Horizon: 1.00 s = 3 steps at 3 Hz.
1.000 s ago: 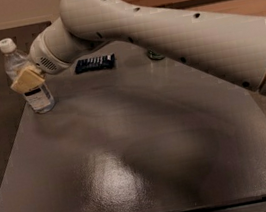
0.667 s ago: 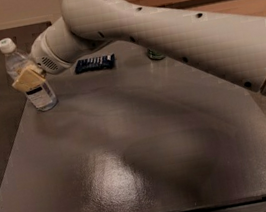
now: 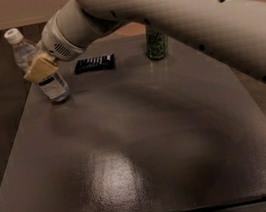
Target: Knock blue plastic bottle over
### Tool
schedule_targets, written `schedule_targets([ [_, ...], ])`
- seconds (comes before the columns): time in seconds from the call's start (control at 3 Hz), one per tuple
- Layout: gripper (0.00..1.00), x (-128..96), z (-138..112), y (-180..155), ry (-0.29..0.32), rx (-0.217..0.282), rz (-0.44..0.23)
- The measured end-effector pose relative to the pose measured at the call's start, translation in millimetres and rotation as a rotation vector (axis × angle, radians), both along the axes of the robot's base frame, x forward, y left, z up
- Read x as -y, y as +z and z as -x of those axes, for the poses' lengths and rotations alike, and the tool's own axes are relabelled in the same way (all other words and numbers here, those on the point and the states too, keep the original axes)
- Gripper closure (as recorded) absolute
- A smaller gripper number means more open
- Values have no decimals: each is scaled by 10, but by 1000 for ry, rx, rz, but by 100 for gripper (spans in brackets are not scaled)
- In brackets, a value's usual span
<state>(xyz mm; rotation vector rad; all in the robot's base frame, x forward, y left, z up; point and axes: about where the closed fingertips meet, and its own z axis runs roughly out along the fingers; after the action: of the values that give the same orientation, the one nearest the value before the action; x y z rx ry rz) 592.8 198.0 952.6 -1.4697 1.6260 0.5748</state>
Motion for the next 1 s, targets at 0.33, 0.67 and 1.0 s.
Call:
schedule_targets([
  [0.33,100,273,-49,63,70,75,92],
  [0.67,100,540,-47,20,187,179,210],
  [1.0,100,754,26,-63,316,293,326],
])
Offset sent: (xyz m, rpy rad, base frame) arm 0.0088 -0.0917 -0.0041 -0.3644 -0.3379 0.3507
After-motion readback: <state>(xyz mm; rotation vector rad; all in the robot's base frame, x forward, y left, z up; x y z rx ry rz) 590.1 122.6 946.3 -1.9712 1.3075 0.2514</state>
